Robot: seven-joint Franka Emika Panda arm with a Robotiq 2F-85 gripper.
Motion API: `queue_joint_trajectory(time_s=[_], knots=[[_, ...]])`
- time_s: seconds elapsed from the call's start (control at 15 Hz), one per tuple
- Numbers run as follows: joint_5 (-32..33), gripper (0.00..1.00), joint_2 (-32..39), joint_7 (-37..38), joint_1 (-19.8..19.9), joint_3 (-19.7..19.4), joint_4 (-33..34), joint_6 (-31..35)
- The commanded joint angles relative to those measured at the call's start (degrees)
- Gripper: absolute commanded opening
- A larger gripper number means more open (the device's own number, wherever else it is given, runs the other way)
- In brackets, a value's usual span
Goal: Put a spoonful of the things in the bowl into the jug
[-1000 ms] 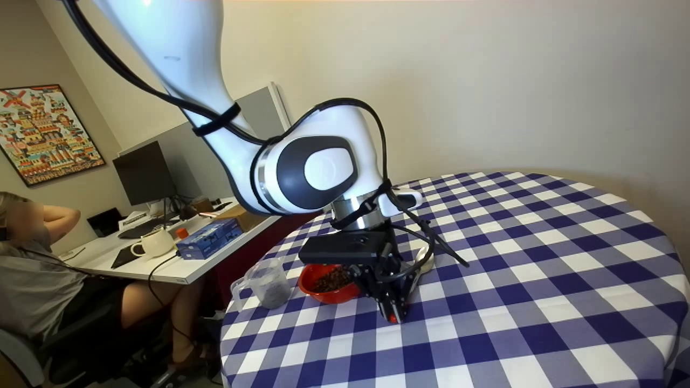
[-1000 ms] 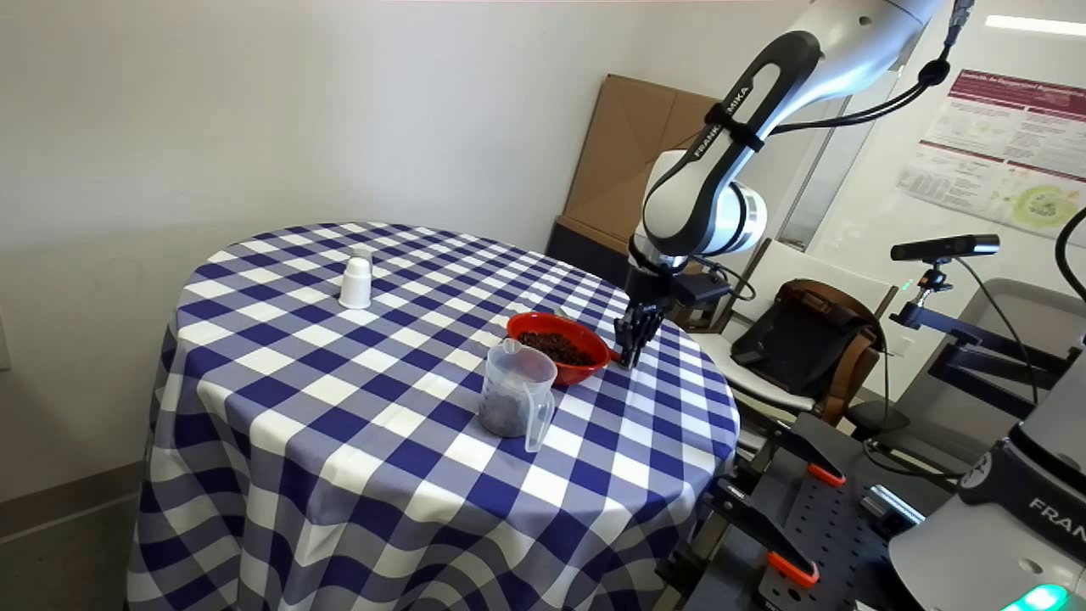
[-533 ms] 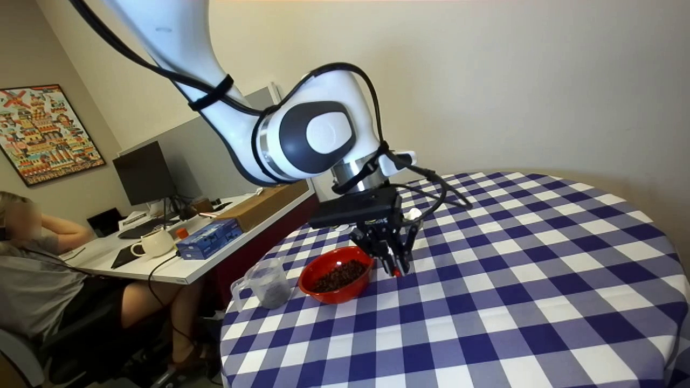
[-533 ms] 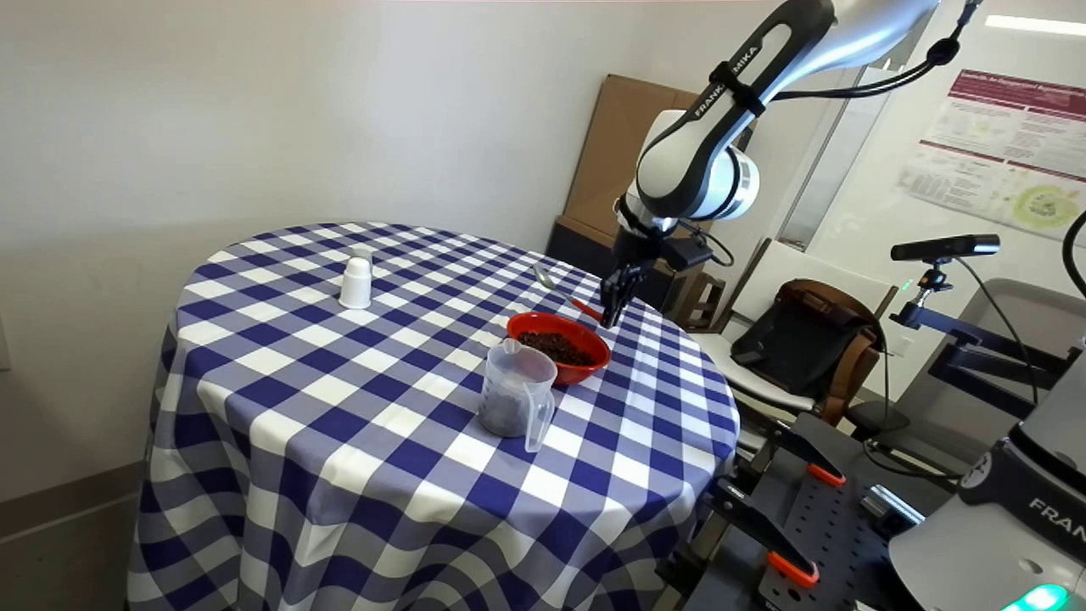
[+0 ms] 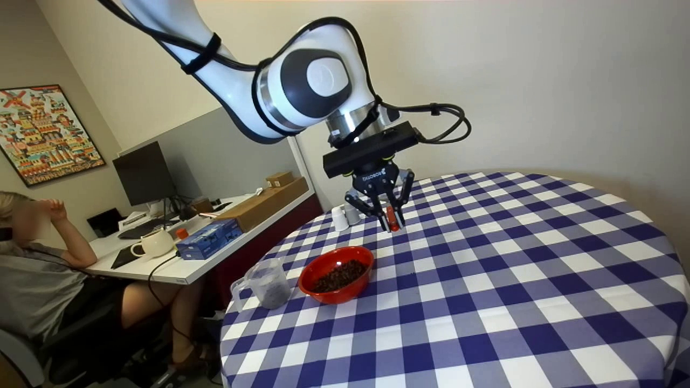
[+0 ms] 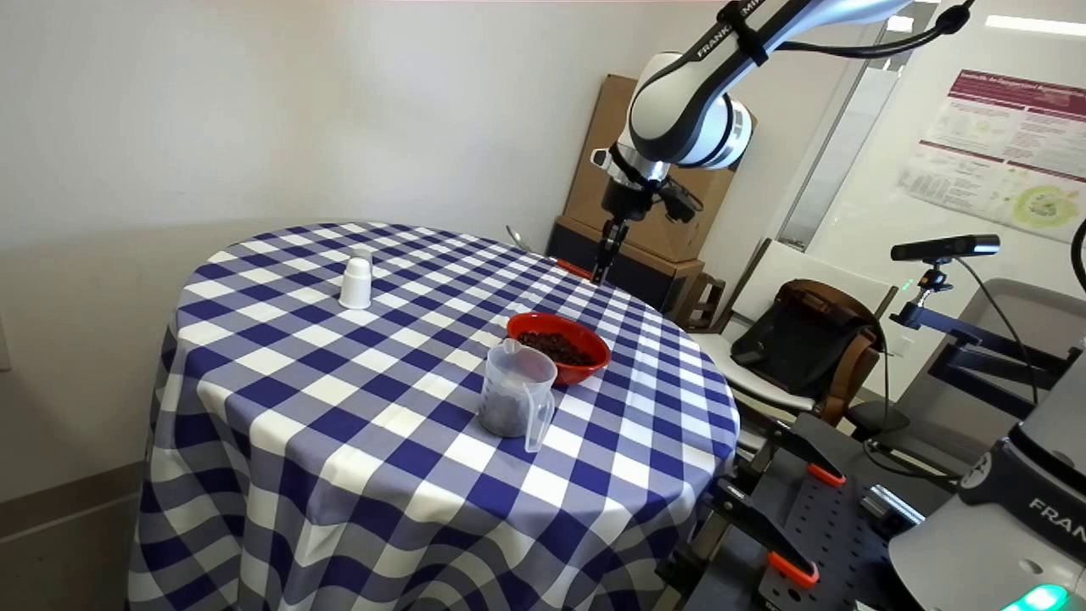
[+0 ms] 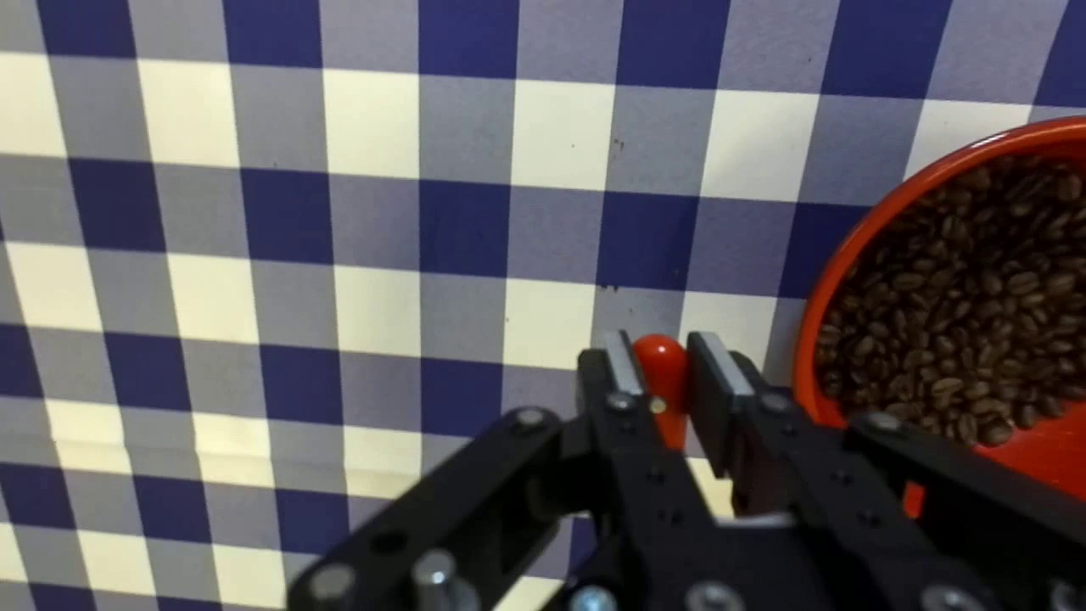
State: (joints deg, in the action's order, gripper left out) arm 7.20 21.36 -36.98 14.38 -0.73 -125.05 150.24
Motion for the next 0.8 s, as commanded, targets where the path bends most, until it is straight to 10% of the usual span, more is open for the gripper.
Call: queue_joint_trajectory(time_s=[0.0,0.73], knots=[[1.1,0.05,-3.4,-8.5,-0.4,1.7,-1.1,-3.7],[8.7,0.05,-10.8,-29.8,-5.3,1.1,-6.1,-11.3]])
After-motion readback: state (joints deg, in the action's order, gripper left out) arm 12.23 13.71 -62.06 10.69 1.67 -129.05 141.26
